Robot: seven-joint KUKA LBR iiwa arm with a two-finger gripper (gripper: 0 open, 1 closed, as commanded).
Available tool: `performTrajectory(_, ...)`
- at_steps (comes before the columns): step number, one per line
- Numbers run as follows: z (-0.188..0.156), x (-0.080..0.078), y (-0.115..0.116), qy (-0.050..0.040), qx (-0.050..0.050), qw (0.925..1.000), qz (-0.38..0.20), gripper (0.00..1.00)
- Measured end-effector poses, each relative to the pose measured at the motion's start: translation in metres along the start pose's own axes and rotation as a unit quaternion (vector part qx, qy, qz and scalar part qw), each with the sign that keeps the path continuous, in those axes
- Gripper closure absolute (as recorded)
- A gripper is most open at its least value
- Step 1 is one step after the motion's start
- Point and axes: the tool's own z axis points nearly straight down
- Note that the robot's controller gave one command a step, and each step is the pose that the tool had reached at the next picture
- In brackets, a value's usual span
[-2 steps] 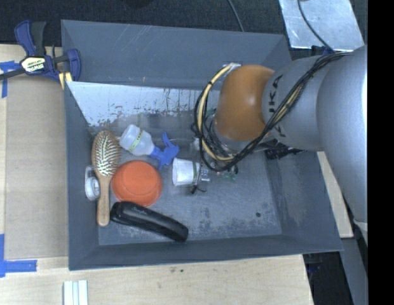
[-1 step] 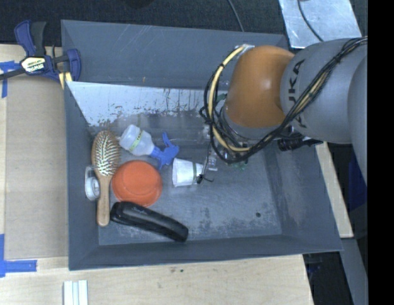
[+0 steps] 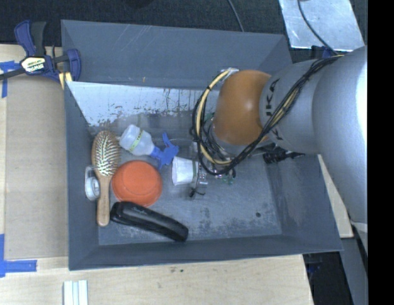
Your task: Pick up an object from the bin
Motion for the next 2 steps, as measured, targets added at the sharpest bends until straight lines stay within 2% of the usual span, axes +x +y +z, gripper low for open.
performTrajectory(1,-0.010,0.012,0.004,-0.0103,-0.001,0.9994,-0.034,0.00)
performTrajectory(2,-0.003,-0.001,0.001,-0.0050,-0.001,1.0000,-0.004,1.00)
